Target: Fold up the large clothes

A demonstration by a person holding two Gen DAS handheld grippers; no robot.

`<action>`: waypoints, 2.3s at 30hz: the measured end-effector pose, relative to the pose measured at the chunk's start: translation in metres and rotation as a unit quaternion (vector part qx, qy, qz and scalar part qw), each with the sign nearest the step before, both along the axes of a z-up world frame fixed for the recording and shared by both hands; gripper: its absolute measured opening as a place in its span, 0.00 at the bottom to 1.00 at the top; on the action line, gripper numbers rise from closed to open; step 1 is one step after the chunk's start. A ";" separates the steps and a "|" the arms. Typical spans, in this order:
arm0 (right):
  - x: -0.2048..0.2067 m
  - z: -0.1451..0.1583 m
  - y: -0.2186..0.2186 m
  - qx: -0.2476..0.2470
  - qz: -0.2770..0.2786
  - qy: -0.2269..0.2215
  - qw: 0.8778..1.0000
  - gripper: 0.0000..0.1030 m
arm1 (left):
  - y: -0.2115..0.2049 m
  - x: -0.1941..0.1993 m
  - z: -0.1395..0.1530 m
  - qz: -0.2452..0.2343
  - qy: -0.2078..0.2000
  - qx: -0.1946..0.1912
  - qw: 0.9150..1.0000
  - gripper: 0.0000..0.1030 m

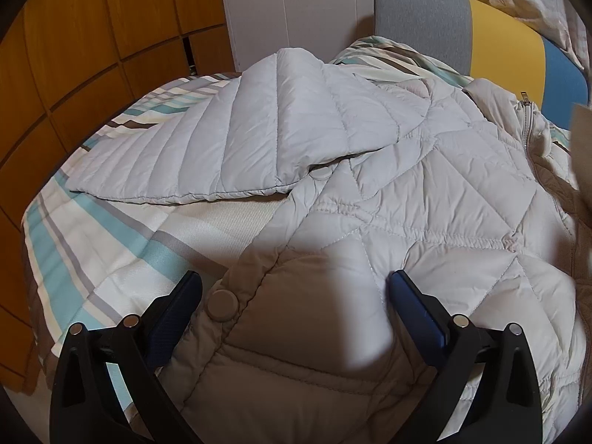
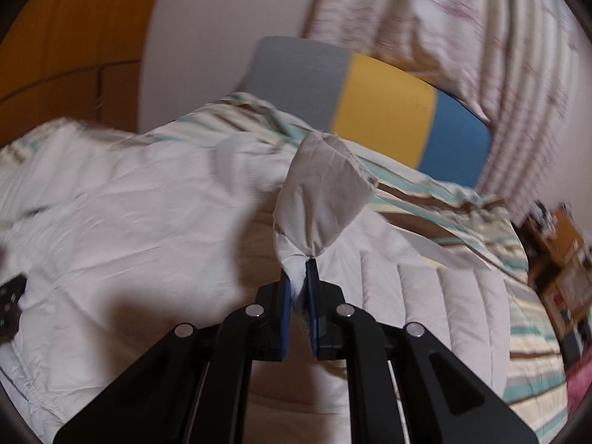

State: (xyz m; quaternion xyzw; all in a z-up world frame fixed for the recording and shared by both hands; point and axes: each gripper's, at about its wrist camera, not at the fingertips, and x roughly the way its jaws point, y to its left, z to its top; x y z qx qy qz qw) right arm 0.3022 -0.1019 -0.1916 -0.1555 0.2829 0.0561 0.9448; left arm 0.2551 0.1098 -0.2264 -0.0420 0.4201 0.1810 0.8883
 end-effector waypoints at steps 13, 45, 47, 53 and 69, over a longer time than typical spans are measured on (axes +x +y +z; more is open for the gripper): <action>-0.004 -0.053 0.059 -0.052 0.166 0.068 0.982 0.17 | -0.001 0.000 -0.001 0.001 0.004 0.004 1.000 0.97; 0.020 -0.017 -0.224 0.224 -0.198 0.106 0.948 0.21 | -0.172 0.105 0.036 -0.165 -0.015 0.041 0.985 0.97; 0.025 -0.027 -0.215 0.222 -0.178 0.116 0.952 0.21 | -0.157 0.109 0.025 -0.146 0.001 0.038 0.989 0.97; 0.029 -0.047 -0.202 0.240 -0.112 0.126 0.956 0.22 | -0.118 0.108 0.003 -0.107 -0.006 -0.027 0.994 0.97; 0.078 -0.019 -0.213 0.243 -0.180 0.085 0.949 0.15 | -0.115 0.109 -0.003 -0.109 -0.003 -0.038 0.993 0.97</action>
